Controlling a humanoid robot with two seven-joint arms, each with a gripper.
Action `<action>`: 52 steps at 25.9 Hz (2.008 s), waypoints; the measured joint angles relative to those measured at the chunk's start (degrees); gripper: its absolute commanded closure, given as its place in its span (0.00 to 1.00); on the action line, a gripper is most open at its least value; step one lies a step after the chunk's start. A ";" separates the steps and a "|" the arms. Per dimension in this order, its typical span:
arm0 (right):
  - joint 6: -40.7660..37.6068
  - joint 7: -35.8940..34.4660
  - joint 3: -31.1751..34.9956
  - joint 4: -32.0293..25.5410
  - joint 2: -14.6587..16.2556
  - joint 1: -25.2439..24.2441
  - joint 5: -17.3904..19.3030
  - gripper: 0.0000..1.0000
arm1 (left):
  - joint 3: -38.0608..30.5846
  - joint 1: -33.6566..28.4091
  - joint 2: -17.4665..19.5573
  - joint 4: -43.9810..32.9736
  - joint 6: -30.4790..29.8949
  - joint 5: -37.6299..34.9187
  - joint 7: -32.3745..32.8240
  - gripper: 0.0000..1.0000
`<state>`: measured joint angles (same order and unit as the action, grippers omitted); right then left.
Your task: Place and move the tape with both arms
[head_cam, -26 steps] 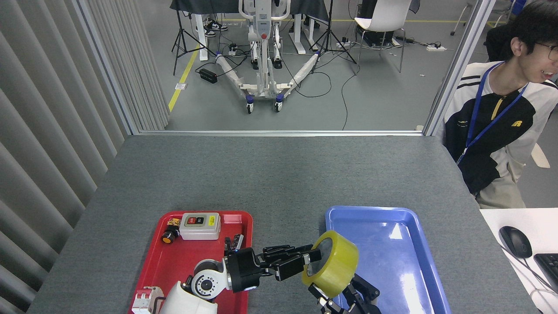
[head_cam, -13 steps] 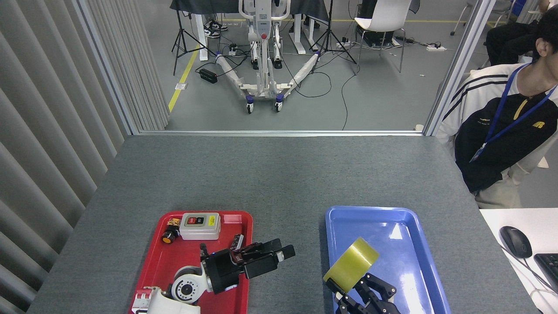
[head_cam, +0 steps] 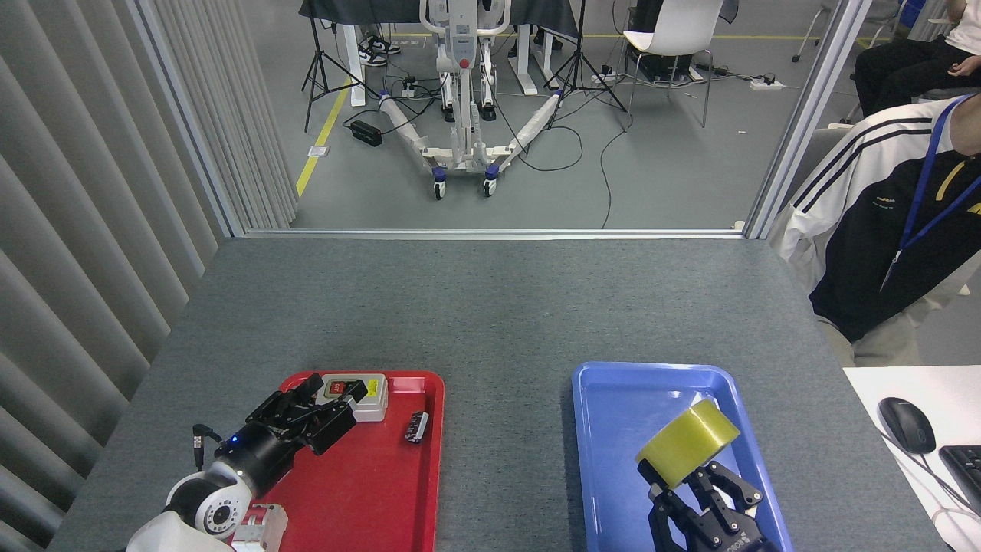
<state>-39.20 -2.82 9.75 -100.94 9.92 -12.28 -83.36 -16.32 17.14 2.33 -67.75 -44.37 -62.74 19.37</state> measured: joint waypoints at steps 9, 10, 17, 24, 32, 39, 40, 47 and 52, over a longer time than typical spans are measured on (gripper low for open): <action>10.41 24.27 0.44 0.36 0.18 7.65 2.74 1.00 | 24.68 -9.88 6.85 -17.91 50.18 -3.87 -23.80 0.01; 10.99 26.87 0.23 0.77 0.15 8.81 2.98 1.00 | 25.94 -9.95 6.97 -18.71 52.62 -3.85 -24.33 0.01; 14.84 49.61 -3.82 5.21 -0.28 15.52 9.01 1.00 | 31.17 -10.87 6.13 -20.71 52.13 -3.77 -25.38 0.01; 22.20 56.71 -4.75 10.62 -0.37 19.03 15.26 0.95 | 31.60 -12.10 4.34 -21.89 49.90 -3.79 -25.55 0.01; 29.12 57.06 -4.91 13.26 -0.86 19.91 15.96 0.00 | 29.50 -13.75 2.95 -22.23 49.95 -3.80 -25.84 0.01; 29.89 49.13 -4.83 13.61 -0.32 19.54 16.26 0.00 | 25.63 -15.04 2.89 -22.41 49.92 -3.80 -25.36 0.01; 29.89 47.03 -4.83 13.57 -0.29 19.40 16.27 0.00 | 25.47 -15.04 2.85 -22.45 49.90 -3.80 -25.35 0.01; 29.76 19.40 -1.65 14.00 0.97 17.34 14.38 0.00 | 24.75 -15.13 2.74 -22.52 49.93 -3.79 -25.35 0.01; 29.74 3.58 -0.35 15.42 1.31 13.84 8.08 0.00 | 24.09 -15.25 3.01 -22.34 50.05 -3.74 -25.21 0.01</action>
<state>-9.45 0.76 9.40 -85.53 11.24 1.56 -75.28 7.77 1.89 5.34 -90.10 5.67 -66.48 -5.83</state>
